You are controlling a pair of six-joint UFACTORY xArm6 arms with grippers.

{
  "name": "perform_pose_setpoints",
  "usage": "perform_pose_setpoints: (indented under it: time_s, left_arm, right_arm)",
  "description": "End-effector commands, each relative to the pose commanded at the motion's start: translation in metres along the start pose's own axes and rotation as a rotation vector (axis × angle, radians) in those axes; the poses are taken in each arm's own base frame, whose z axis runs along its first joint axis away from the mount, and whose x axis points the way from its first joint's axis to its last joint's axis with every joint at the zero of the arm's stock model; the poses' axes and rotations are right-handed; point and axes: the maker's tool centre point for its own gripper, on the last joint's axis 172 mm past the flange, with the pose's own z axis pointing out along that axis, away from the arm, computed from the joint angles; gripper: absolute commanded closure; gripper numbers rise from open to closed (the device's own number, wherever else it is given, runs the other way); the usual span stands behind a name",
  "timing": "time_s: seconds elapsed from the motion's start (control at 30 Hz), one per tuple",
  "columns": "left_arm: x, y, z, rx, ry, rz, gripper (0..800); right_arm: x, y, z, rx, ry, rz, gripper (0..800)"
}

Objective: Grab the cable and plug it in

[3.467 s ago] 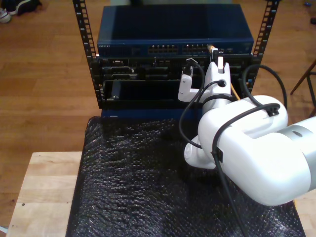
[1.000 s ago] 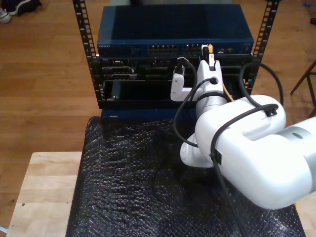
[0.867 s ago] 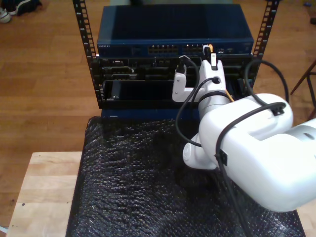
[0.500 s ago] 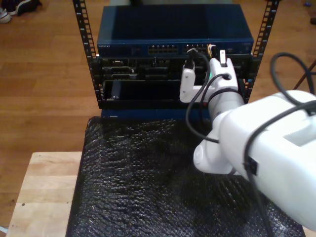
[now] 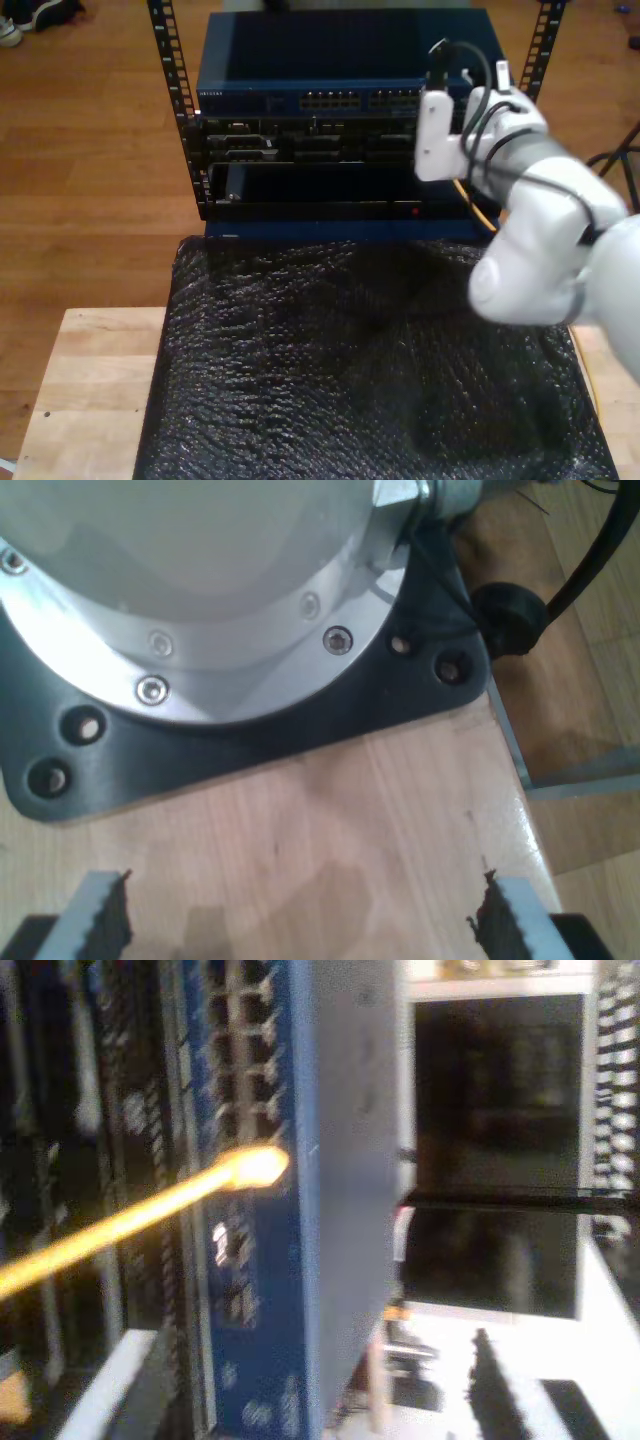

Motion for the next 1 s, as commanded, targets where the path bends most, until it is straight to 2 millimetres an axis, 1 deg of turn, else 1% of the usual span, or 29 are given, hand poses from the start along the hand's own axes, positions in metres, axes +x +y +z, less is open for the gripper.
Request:
perform_pose_setpoints:
  time_s: [0.07, 0.13, 0.27, 0.4, 0.5, 0.57, 0.63, 0.67, 0.73, 0.83, 0.93, 1.0]
  left_arm:
    - [0.000, 0.000, 0.000, 0.000, 0.000, 0.000, 0]
    - [-0.001, 0.000, -0.001, 0.000, -0.002, 0.000, 0]
    - [-0.001, 0.000, -0.001, 0.000, -0.002, 0.000, 0]
    - [-0.001, 0.000, -0.001, 0.000, -0.002, 0.000, 0]
    - [0.000, 0.000, 0.000, 0.000, 0.000, 0.000, 0]
    - [0.000, 0.000, 0.000, 0.000, 0.000, 0.000, 0]
    - [0.000, 0.000, 0.000, 0.000, 0.000, 0.000, 0]
    - [-0.001, 0.000, -0.001, 0.000, -0.002, 0.000, 0]
    - [0.000, 0.000, 0.000, 0.000, 0.000, 0.000, 0]
    - [0.000, 0.000, 0.000, 0.000, 0.000, 0.000, 0]
    - [0.000, 0.000, 0.000, 0.000, 0.000, 0.000, 0]
    - [0.000, 0.000, 0.000, 0.000, 0.000, 0.000, 0]
  right_arm:
    - [-0.024, 0.001, -0.003, 0.030, -0.025, -0.002, 62]
    - [-0.047, 0.002, -0.006, 0.057, -0.049, -0.024, 36]
    - [-0.094, 0.003, -0.021, 0.120, -0.102, -0.055, 32]
    - [-0.146, 0.000, -0.045, 0.192, -0.160, -0.088, 31]
    - [-0.192, -0.011, -0.070, 0.264, -0.210, -0.083, 30]
    - [-0.217, -0.025, -0.089, 0.326, -0.234, -0.072, 29]
    - [-0.234, -0.037, -0.105, 0.381, -0.244, -0.068, 2]
    - [-0.239, -0.045, -0.114, 0.416, -0.242, -0.065, 2]
    - [-0.253, -0.068, -0.135, 0.502, -0.241, -0.039, 1]
    - [-0.275, -0.106, -0.176, 0.631, -0.242, 0.020, 1]
    - [-0.284, -0.145, -0.215, 0.736, -0.223, 0.044, 1]
    - [-0.287, -0.167, -0.238, 0.781, -0.213, 0.041, 1]
